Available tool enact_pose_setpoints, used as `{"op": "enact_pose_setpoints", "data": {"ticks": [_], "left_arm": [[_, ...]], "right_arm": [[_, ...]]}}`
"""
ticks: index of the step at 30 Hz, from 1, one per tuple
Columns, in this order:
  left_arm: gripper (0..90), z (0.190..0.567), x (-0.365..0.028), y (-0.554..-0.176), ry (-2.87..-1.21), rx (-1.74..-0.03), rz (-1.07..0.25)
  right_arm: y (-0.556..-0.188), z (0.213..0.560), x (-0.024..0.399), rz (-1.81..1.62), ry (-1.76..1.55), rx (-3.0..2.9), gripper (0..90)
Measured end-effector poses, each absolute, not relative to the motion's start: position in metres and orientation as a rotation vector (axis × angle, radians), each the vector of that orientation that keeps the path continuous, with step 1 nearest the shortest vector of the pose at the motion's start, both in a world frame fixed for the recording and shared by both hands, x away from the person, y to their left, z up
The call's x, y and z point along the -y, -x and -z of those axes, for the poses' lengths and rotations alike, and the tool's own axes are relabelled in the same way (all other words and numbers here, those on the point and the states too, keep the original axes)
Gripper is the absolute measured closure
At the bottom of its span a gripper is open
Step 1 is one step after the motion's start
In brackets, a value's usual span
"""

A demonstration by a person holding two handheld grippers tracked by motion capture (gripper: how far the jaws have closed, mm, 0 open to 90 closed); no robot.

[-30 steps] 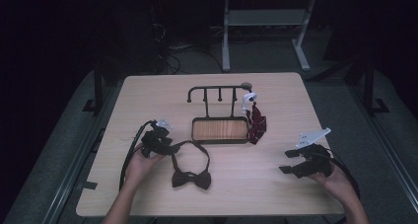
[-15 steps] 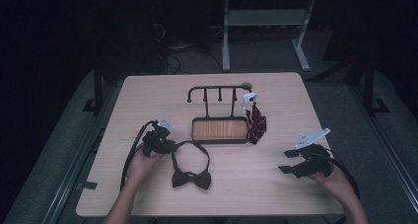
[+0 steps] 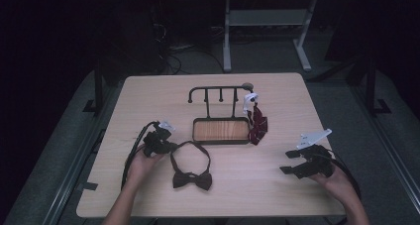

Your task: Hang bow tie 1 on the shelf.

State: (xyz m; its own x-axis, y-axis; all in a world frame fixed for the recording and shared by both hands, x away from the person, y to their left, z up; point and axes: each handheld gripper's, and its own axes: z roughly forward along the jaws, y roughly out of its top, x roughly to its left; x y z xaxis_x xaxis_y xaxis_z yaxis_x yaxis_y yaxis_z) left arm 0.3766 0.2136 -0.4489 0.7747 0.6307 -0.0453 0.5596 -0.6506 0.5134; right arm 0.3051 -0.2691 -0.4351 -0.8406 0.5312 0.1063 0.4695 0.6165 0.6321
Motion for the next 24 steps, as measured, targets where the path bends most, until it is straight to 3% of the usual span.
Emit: {"op": "enact_pose_setpoints", "data": {"ticks": [24], "left_arm": [[89.3, 0.408, -0.217, -0.355, -2.433, -0.753, -0.120]], "right_arm": [[-0.306, 0.437, 0.266, -1.024, -0.856, -2.753, 34.6]]}}
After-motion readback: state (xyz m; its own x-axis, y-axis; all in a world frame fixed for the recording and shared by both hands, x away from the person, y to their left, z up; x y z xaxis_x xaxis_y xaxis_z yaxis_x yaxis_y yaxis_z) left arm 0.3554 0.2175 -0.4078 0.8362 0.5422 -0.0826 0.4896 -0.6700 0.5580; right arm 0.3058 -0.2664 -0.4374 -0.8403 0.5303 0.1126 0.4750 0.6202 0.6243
